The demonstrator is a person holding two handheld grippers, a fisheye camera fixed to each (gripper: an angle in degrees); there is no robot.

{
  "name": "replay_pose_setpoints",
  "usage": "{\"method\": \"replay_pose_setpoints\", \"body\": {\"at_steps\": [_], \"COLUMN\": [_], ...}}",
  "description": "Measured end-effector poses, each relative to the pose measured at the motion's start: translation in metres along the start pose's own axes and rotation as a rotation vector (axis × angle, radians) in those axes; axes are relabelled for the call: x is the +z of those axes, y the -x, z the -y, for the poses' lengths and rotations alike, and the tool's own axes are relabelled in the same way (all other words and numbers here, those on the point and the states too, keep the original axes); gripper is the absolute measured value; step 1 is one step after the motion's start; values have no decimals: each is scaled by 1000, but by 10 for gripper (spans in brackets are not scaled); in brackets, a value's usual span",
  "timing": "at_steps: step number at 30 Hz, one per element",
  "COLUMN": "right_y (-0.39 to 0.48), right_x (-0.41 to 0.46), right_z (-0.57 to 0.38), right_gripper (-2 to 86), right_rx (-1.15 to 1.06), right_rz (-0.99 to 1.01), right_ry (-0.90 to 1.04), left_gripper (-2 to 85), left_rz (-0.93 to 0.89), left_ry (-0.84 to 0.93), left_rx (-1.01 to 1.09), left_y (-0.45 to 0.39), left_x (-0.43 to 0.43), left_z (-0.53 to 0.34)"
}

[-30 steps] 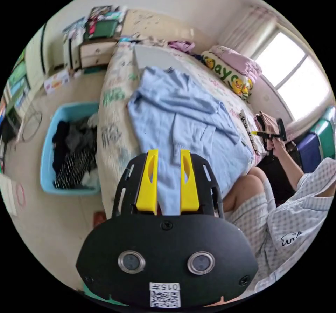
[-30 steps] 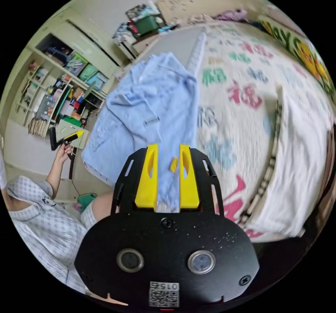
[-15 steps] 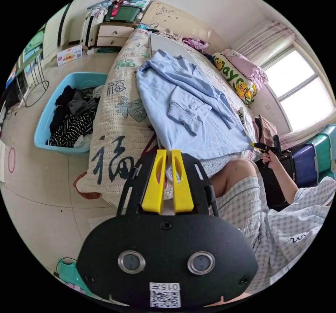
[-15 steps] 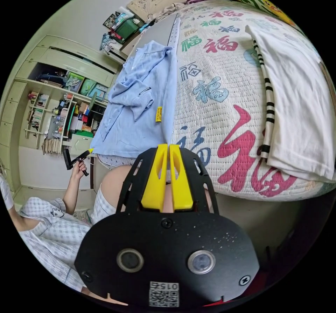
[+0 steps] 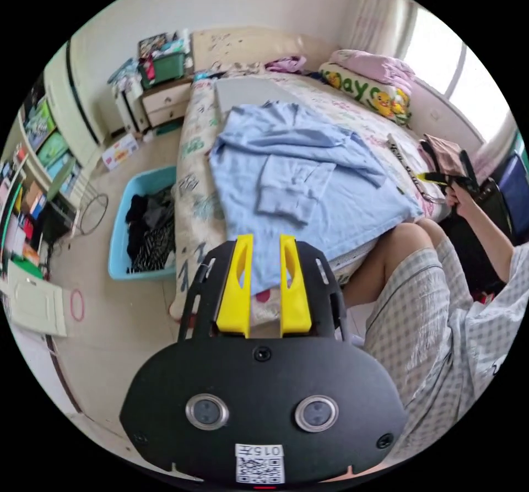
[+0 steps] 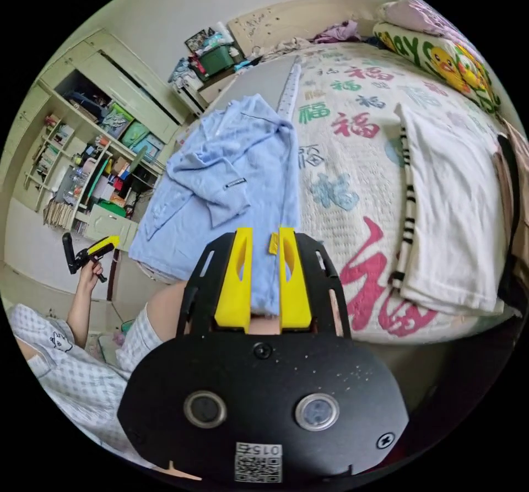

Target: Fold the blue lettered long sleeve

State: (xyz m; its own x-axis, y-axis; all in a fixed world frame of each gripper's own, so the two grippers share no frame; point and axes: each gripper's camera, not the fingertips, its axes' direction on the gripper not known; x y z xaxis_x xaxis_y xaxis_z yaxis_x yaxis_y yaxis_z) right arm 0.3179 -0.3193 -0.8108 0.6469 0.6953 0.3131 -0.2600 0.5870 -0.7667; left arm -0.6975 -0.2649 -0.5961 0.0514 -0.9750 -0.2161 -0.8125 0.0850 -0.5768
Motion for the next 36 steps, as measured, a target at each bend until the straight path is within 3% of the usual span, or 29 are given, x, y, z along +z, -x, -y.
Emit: {"method": "replay_pose_setpoints", "body": {"at_steps": [3, 7, 13, 17, 24, 28, 30, 33, 36], "right_y": [0, -4, 36, 74, 157, 224, 244, 274, 318], "right_x": [47, 109, 77, 61, 72, 75, 69, 62, 88], "right_z": [48, 92, 133, 156, 190, 201, 203, 199, 188], "right_gripper": [109, 104, 23, 13, 11, 24, 42, 65, 89], "right_rx": [12, 56, -64, -158, -258, -404, -437, -503, -612], "right_rz": [141, 131, 327, 329, 521, 498, 507, 437, 324], "right_ry": [85, 256, 166, 171, 212, 245, 205, 110, 159], "left_gripper": [113, 129, 145, 152, 135, 22, 10, 3, 0], "left_rz": [-150, -349, -369, -378, -355, -336, -332, -168, -112], "left_ry": [-93, -154, -158, -184, -286, -381, -426, -444, -456], "left_rx": [106, 201, 228, 173, 38, -78, -96, -196, -333], "left_y": [-47, -117, -182, -191, -180, -142, -117, -65, -7], "left_x": [9, 47, 92, 99, 82, 66, 52, 21, -7], "left_z": [27, 63, 88, 86, 71, 43, 23, -19, -63]}}
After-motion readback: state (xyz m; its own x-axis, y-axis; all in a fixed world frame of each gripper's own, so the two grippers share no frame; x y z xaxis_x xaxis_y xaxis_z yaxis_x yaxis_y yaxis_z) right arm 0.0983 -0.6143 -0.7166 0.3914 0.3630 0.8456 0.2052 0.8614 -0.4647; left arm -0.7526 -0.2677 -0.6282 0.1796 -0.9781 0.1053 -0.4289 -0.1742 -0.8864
